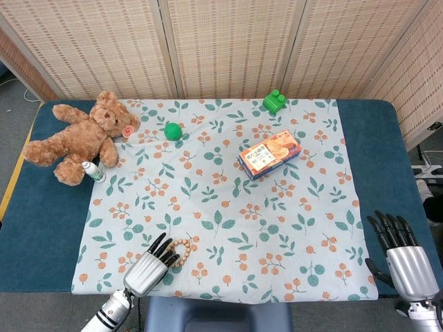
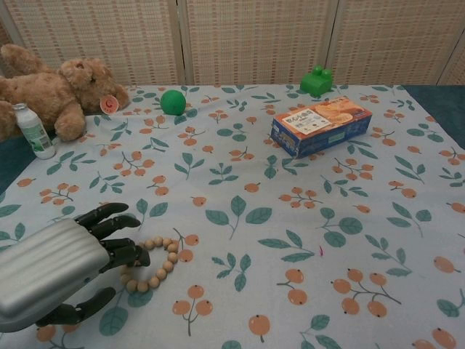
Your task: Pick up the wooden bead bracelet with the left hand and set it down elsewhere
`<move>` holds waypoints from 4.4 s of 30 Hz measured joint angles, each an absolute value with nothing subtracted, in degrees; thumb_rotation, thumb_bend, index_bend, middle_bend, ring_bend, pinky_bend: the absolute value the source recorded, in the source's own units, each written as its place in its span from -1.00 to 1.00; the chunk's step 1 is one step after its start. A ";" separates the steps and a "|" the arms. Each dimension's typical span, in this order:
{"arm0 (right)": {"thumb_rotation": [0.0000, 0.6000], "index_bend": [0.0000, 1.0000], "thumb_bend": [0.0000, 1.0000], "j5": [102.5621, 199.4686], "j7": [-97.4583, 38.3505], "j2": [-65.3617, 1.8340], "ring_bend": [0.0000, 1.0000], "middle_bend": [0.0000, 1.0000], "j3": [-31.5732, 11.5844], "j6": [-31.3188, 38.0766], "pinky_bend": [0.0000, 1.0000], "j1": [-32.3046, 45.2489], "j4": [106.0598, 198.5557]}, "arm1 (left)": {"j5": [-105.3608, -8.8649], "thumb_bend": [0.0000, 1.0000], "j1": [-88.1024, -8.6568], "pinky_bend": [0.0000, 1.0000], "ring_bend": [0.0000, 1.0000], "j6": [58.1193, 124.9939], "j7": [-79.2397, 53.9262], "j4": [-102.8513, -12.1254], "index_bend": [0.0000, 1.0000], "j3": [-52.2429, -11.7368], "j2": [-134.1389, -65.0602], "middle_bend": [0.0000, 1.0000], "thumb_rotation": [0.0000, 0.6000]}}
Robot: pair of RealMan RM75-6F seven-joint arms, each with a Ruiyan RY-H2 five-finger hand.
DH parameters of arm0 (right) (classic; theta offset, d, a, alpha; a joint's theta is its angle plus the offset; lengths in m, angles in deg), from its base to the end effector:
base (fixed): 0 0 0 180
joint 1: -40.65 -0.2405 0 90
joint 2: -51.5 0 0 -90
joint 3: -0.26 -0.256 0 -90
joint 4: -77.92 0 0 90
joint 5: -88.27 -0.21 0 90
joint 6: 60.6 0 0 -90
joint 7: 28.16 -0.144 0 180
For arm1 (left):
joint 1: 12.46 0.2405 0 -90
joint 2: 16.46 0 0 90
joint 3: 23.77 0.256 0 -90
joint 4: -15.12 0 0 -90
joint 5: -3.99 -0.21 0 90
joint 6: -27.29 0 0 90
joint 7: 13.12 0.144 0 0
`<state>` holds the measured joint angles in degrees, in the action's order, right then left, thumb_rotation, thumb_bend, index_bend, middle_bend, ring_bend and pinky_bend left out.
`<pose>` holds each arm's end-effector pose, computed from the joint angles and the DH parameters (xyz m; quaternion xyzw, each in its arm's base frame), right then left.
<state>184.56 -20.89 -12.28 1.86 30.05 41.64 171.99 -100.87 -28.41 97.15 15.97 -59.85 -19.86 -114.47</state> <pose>-0.2977 -0.1322 0.1512 0.6401 -0.3437 0.3704 0.5788 -0.2091 0.1769 -0.0653 -0.8253 -0.1861 -0.3555 0.3973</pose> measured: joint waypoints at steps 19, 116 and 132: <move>1.00 -1.00 -0.59 184.74 -22.14 -11.72 -1.00 -1.00 1.92 30.32 -1.00 41.75 172.23 | -94.56 -0.06 -28.74 -0.88 -0.63 92.30 33.02 -62.08 -0.15 -19.83 -115.48 -0.04 1.00; 1.00 -1.00 -0.59 187.80 -25.21 -9.70 -1.00 -1.00 3.77 30.28 -1.00 42.05 173.24 | 5.54 0.09 -35.45 -0.84 -0.35 38.15 -9.35 -73.60 -0.07 -73.86 -88.55 0.16 -0.99; 1.00 -1.00 -0.59 187.78 -25.08 -9.71 -1.00 -1.00 3.82 30.24 -1.00 42.08 173.24 | -7.46 -0.03 -39.31 -0.83 -0.34 38.29 -26.17 -72.45 0.32 -65.43 -86.32 0.25 -0.19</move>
